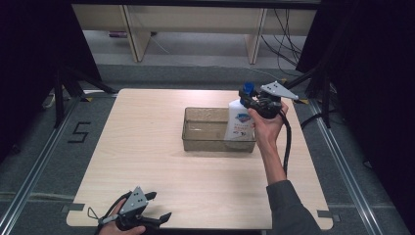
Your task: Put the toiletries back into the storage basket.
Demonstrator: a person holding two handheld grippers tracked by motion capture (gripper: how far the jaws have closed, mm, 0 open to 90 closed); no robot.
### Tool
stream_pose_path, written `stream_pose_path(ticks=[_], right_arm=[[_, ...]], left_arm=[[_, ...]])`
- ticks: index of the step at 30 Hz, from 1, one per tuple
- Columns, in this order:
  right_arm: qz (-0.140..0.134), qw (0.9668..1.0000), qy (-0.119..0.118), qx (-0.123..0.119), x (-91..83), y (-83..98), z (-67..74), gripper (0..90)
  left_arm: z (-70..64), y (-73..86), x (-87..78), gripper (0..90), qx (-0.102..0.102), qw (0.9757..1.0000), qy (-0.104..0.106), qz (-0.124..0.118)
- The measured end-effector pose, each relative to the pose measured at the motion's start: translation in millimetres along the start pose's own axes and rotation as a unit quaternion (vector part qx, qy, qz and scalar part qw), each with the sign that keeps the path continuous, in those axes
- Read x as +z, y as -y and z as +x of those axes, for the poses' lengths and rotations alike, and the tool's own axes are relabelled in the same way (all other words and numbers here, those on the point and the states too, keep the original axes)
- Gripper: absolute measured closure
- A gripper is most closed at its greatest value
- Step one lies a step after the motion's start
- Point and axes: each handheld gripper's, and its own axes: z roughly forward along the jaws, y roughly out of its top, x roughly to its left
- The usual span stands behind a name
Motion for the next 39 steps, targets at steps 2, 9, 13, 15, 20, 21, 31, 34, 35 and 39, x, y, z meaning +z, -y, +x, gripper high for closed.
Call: stream_pose_path(ticks=[2,9,13,15,20,21,31,34,35,39], right_arm=[[-0.002,1.0000,0.000,0.000,-2.9,1.4,0.8,65.4],[-0.007,0.9999,-0.006,-0.005,-5.2,3.6,6.7,64.3],[0.003,0.9999,-0.007,0.007,-8.9,1.7,8.3,60.2],[0.003,1.0000,-0.008,0.000,-9.1,1.9,10.2,60.1],[0.001,1.0000,-0.002,-0.001,-10.6,2.2,9.0,56.4],[0.001,1.0000,-0.003,0.000,-10.8,2.2,9.2,56.0],[-0.001,0.9998,0.006,0.019,-13.1,3.4,7.2,46.7],[-0.002,0.9996,-0.002,0.029,-14.8,3.8,6.1,43.9],[-0.002,0.9996,-0.001,0.028,-16.1,3.3,5.7,41.7],[0.005,0.9997,-0.003,0.026,-16.6,3.2,5.5,38.6]], left_arm=[[0.2,0.1,0.0,15.1,0.000,1.0000,-0.001,-0.001],[0.1,0.3,0.2,15.1,-0.001,1.0000,-0.002,-0.001],[-0.2,0.6,1.1,15.1,-0.004,1.0000,-0.001,-0.005],[-0.6,0.5,0.8,15.1,-0.004,1.0000,-0.002,-0.003],[-0.3,0.6,0.7,15.1,-0.002,1.0000,-0.003,-0.001],[-0.5,0.6,0.9,15.1,-0.004,1.0000,-0.002,-0.003],[-0.5,0.4,0.8,15.1,-0.003,1.0000,-0.002,-0.003],[-0.6,0.5,0.9,15.1,-0.003,1.0000,-0.002,-0.002],[-0.7,0.5,1.0,15.1,-0.004,1.0000,-0.002,-0.002],[-0.8,0.6,1.5,15.1,-0.003,1.0000,0.000,-0.003]])
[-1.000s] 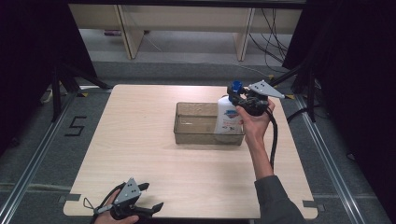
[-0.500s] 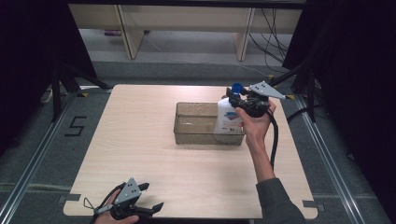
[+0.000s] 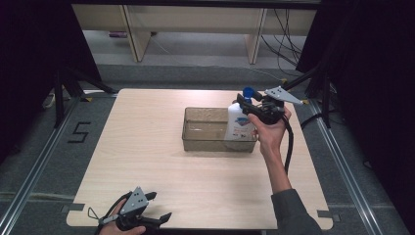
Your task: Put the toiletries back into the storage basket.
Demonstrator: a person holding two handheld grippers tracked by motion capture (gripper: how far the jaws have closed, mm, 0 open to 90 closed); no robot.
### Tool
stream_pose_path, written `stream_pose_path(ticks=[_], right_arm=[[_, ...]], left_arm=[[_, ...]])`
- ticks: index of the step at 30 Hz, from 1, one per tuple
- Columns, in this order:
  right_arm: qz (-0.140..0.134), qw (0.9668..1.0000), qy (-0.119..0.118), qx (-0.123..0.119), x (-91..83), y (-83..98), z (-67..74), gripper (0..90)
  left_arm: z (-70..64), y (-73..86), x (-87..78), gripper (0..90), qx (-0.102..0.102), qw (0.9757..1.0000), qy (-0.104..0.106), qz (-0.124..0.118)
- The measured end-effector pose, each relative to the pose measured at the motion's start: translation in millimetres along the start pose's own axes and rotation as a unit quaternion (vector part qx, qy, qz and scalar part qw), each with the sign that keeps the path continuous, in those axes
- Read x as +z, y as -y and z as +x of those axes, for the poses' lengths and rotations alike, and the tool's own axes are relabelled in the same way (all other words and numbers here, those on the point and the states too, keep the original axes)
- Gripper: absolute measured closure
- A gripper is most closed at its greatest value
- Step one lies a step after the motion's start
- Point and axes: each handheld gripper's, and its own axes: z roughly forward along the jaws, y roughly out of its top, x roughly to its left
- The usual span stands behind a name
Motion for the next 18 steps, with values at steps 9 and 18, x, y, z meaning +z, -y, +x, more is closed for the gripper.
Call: stream_pose_path(ticks=[9,18], right_arm=[[0.002,0.9999,0.010,0.010,-2.6,-1.0,2.0,33.4],[-0.003,0.9999,0.012,0.007,-7.2,0.3,0.8,29.7]], left_arm=[[-0.1,0.0,-0.5,15.1,0.001,1.0000,-0.001,0.003],[-0.1,0.0,-0.2,15.1,0.001,1.0000,-0.001,0.003]])
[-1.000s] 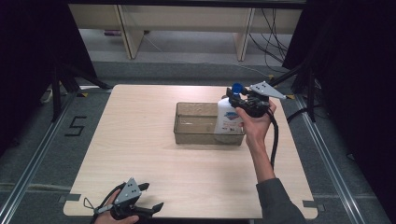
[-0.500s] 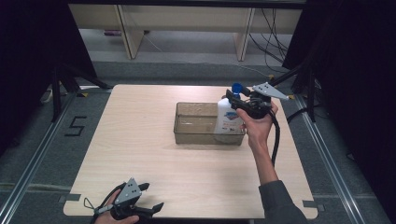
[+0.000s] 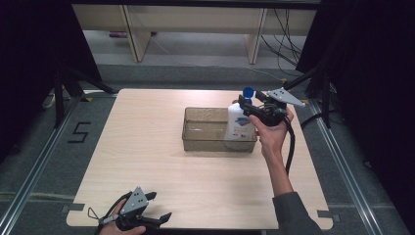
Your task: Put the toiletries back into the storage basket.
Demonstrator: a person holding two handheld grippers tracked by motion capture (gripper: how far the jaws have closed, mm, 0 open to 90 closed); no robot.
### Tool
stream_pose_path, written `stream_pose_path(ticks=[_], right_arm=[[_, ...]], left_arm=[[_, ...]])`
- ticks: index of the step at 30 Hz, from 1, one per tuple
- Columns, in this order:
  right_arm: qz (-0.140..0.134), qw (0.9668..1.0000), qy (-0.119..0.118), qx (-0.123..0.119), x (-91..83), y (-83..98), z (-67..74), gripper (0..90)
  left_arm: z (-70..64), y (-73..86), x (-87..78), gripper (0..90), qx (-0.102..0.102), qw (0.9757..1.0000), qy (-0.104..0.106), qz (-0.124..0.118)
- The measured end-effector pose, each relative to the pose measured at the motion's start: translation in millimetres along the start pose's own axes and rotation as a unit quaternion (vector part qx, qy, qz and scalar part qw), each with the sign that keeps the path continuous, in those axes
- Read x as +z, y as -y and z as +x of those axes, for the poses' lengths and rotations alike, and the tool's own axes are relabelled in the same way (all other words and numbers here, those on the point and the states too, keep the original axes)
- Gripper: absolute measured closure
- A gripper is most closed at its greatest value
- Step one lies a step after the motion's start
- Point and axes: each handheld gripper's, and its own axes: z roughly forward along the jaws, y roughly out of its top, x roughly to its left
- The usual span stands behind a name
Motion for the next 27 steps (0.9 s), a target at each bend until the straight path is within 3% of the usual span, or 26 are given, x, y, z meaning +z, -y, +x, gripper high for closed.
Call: stream_pose_path(ticks=[8,12,14,22,25,27], right_arm=[[-0.001,0.9999,0.005,-0.010,-8.5,2.6,2.3,29.5],[-0.001,1.0000,0.002,0.001,-9.8,6.1,2.9,29.4],[-0.004,0.9999,0.005,-0.009,-10.0,6.9,2.1,29.4],[0.000,1.0000,0.002,-0.001,-19.1,8.4,4.3,28.9],[-0.003,0.9996,0.012,-0.024,-19.6,11.4,3.9,28.9],[-0.001,0.9998,0.008,-0.017,-21.5,12.8,3.9,28.9]], left_arm=[[0.2,0.5,0.8,15.1,0.000,1.0000,0.003,-0.004],[0.0,0.4,0.6,15.1,-0.001,1.0000,0.002,-0.003],[0.7,0.1,0.0,15.1,0.001,1.0000,0.000,0.002],[0.1,0.5,0.6,15.0,0.000,1.0000,0.002,-0.001],[0.0,0.5,0.7,15.1,0.001,1.0000,0.002,-0.001],[1.3,0.1,0.3,15.1,0.005,1.0000,0.002,0.004]])
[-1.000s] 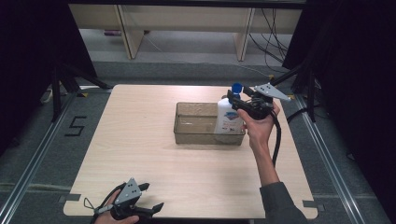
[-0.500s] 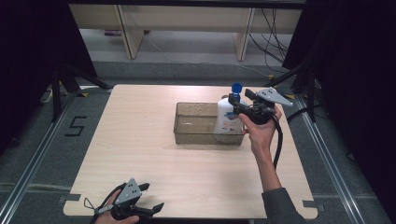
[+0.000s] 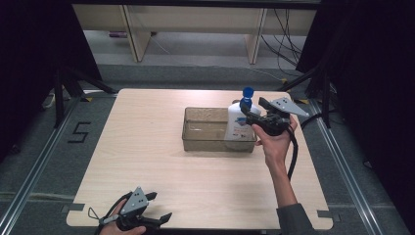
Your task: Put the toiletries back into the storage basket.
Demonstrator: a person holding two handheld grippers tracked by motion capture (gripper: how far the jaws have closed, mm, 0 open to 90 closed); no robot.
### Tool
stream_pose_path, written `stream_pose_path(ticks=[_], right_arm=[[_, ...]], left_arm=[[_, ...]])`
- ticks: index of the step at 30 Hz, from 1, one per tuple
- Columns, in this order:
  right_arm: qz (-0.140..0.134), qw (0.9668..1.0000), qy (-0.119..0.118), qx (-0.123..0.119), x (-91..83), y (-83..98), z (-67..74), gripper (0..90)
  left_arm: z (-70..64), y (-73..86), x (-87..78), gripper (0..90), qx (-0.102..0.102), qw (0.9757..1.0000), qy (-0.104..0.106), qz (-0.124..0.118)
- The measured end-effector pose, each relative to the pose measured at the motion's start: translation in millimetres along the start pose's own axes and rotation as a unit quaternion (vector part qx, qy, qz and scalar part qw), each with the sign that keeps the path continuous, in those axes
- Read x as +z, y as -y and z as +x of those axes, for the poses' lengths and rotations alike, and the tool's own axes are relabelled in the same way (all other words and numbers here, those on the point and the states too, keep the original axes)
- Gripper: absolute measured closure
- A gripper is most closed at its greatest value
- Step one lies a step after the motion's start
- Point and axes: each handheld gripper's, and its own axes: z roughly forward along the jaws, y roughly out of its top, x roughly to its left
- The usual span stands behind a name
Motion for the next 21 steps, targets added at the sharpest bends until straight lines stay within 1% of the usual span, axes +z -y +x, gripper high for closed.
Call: stream_pose_path(ticks=[2,3,4,5,6,7,8,9,10,11,12,13,14,15,17,18,19,20,21], right_arm=[[0.000,1.0000,0.005,0.006,-1.6,1.7,-0.2,28.7],[0.001,1.0000,0.003,0.006,-2.0,2.3,-0.4,28.5],[0.000,0.9999,0.000,0.012,-3.5,3.0,0.7,28.5],[-0.004,1.0000,0.000,0.005,-4.1,3.6,-0.2,28.3],[-0.004,0.9999,-0.002,0.012,-5.4,4.5,1.5,28.2],[-0.005,1.0000,0.001,0.000,-7.5,4.7,1.3,28.2],[-0.005,1.0000,0.001,0.000,-7.5,4.7,1.3,28.2],[-0.003,0.9999,-0.002,0.010,-8.2,5.3,3.0,28.1],[-0.002,1.0000,-0.003,0.008,-9.2,5.3,2.4,27.9],[-0.002,1.0000,-0.003,0.008,-9.2,5.3,2.4,27.9],[-0.007,1.0000,0.003,0.003,-11.5,5.5,2.4,27.9],[-0.006,1.0000,0.003,0.003,-12.0,5.5,2.9,27.9],[-0.006,1.0000,0.003,0.003,-12.0,5.5,2.9,27.9],[-0.003,1.0000,-0.003,0.005,-13.0,5.6,2.9,27.9],[-0.003,1.0000,0.004,-0.001,-14.1,6.1,2.2,27.8],[-0.002,1.0000,0.003,-0.002,-14.4,6.2,2.2,27.8],[-0.002,1.0000,0.002,0.008,-15.4,6.7,3.5,27.6],[-0.002,1.0000,0.002,0.008,-15.4,6.7,3.5,27.6],[-0.002,1.0000,0.003,0.000,-16.3,7.1,2.0,27.5]], left_arm=[[-0.2,0.2,0.2,15.1,-0.001,1.0000,-0.002,-0.002],[-0.6,0.2,0.3,15.1,-0.003,1.0000,0.001,-0.003],[-0.7,0.3,0.4,15.0,-0.004,1.0000,0.001,-0.004],[-1.3,0.1,0.3,15.1,-0.007,1.0000,0.001,-0.005],[-1.4,0.1,0.4,15.1,-0.007,0.9999,0.003,-0.008],[-1.4,0.1,0.4,15.0,-0.007,0.9999,0.003,-0.008],[-1.4,-0.1,-0.4,15.0,-0.003,1.0000,0.000,-0.003],[-1.4,0.1,0.2,15.0,-0.003,1.0000,0.001,-0.007],[-1.4,0.0,-0.4,15.0,-0.002,1.0000,0.000,-0.001],[-1.4,0.0,-0.4,15.0,-0.002,1.0000,0.000,-0.001],[-1.4,0.0,-0.4,15.0,-0.002,1.0000,0.000,-0.001],[-1.8,0.1,0.0,15.0,-0.004,1.0000,0.000,-0.004],[-1.0,0.0,0.0,15.0,-0.002,1.0000,0.002,-0.004],[-0.8,0.0,0.1,15.0,-0.002,1.0000,0.003,-0.007],[-1.1,-0.3,-0.4,15.0,-0.002,1.0000,0.003,-0.006],[-1.2,-0.3,-0.5,15.0,-0.003,1.0000,0.003,-0.007],[-1.3,-0.5,-0.5,15.0,-0.002,1.0000,0.004,-0.008],[-1.3,-0.5,-0.5,15.0,-0.002,1.0000,0.004,-0.008],[-1.5,-0.5,-0.5,15.0,-0.003,0.9999,0.005,-0.009]])
